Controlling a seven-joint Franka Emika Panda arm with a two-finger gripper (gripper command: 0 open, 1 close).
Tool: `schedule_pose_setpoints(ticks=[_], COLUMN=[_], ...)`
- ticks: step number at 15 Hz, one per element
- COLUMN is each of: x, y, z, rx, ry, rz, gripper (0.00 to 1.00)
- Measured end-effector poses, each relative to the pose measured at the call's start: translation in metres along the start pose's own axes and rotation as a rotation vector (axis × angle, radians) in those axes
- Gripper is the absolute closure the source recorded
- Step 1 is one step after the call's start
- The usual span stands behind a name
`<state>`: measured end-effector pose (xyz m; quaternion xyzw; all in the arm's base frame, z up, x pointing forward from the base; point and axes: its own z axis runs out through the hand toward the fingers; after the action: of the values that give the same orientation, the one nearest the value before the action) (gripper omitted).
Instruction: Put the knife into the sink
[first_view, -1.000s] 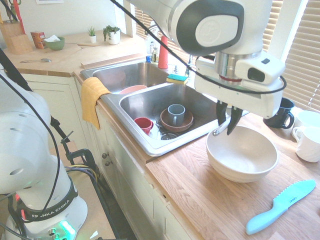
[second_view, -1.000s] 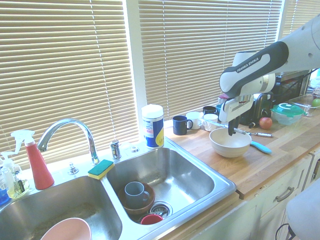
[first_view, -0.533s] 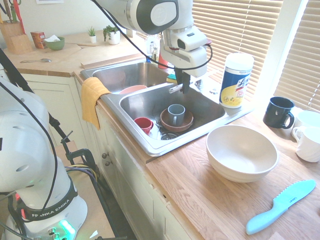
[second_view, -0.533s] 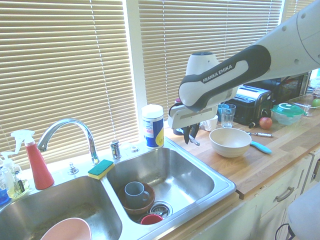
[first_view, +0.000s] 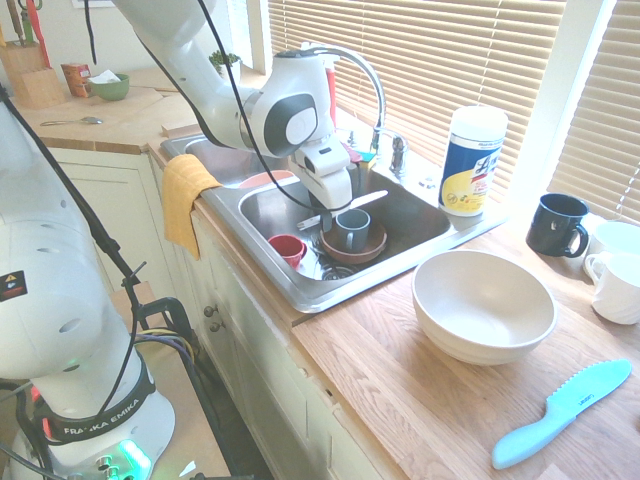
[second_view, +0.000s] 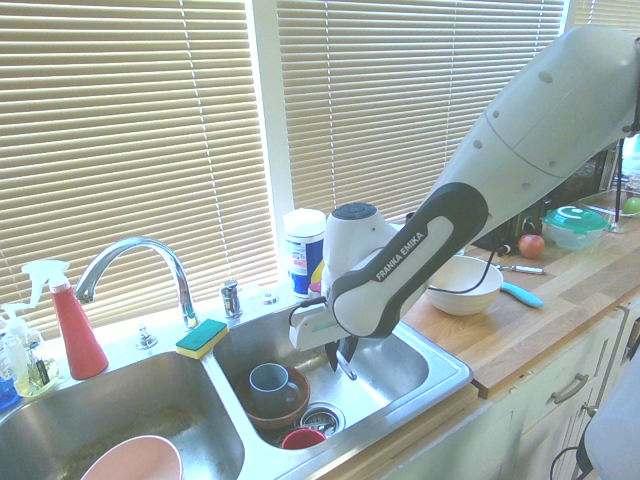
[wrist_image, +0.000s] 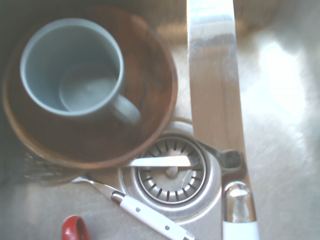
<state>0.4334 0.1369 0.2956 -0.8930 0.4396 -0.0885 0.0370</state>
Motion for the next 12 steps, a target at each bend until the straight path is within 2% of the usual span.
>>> schedule_pose_setpoints(ticks=[9, 12], x=[0.021, 0.019], y=[0.016, 0.015], z=[0.112, 0.137], rx=[-0.072, -0.090], ry=[-0.035, -0.057], rz=[0.041, 0.033], gripper=[1.00, 1.00])
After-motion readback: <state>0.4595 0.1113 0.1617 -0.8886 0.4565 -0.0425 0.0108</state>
